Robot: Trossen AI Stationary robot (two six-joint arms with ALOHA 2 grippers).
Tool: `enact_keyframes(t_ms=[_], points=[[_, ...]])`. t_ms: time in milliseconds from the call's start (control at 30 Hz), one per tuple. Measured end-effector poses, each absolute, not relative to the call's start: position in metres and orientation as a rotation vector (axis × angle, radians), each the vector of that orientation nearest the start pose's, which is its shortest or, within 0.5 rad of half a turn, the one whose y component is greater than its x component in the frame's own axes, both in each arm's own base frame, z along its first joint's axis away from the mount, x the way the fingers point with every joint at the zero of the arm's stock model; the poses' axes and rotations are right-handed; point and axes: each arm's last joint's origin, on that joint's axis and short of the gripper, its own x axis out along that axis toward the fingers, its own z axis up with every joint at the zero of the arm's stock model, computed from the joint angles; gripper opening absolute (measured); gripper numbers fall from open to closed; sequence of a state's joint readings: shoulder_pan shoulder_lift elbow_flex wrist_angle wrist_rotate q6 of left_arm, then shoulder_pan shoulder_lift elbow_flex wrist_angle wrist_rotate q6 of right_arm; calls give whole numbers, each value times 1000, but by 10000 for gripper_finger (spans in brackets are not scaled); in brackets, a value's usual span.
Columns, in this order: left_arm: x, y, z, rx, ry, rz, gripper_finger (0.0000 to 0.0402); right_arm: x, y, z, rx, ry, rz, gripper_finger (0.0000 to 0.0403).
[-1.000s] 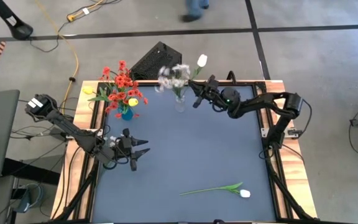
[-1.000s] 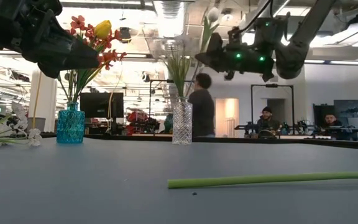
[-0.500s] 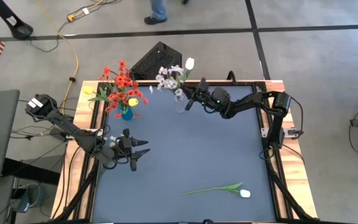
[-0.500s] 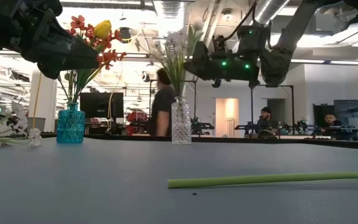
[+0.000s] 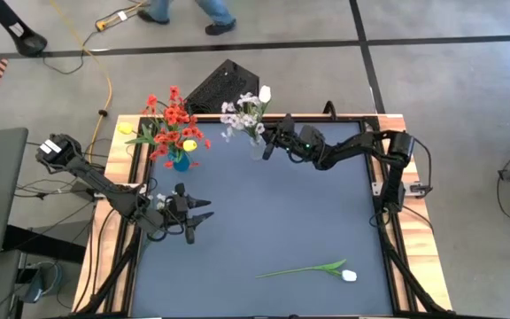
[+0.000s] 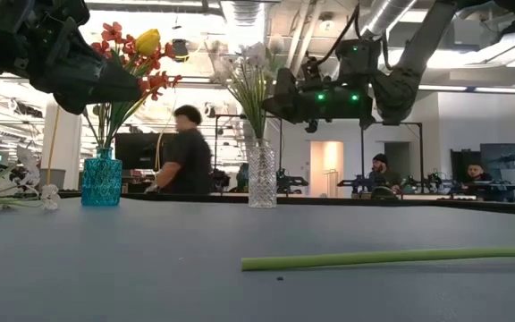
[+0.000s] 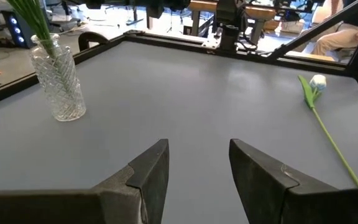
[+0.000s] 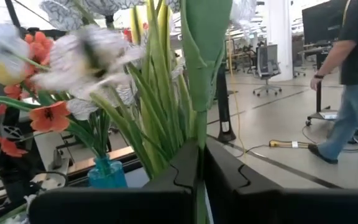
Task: Sort flowers into vase by color
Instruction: Put the top white tulip into the transparent vase
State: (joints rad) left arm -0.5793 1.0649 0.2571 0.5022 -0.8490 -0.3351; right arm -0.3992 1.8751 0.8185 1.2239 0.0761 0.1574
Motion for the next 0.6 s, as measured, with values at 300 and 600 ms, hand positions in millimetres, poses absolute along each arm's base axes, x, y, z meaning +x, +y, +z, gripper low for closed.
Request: enact_keyframes(t_ms=[300, 600], points=[[169, -84, 172, -117, 192, 300, 157, 334, -141, 191, 145, -43, -468, 78], [169, -85, 170, -112, 208, 286, 157, 320, -135, 214, 121, 76, -475, 109]])
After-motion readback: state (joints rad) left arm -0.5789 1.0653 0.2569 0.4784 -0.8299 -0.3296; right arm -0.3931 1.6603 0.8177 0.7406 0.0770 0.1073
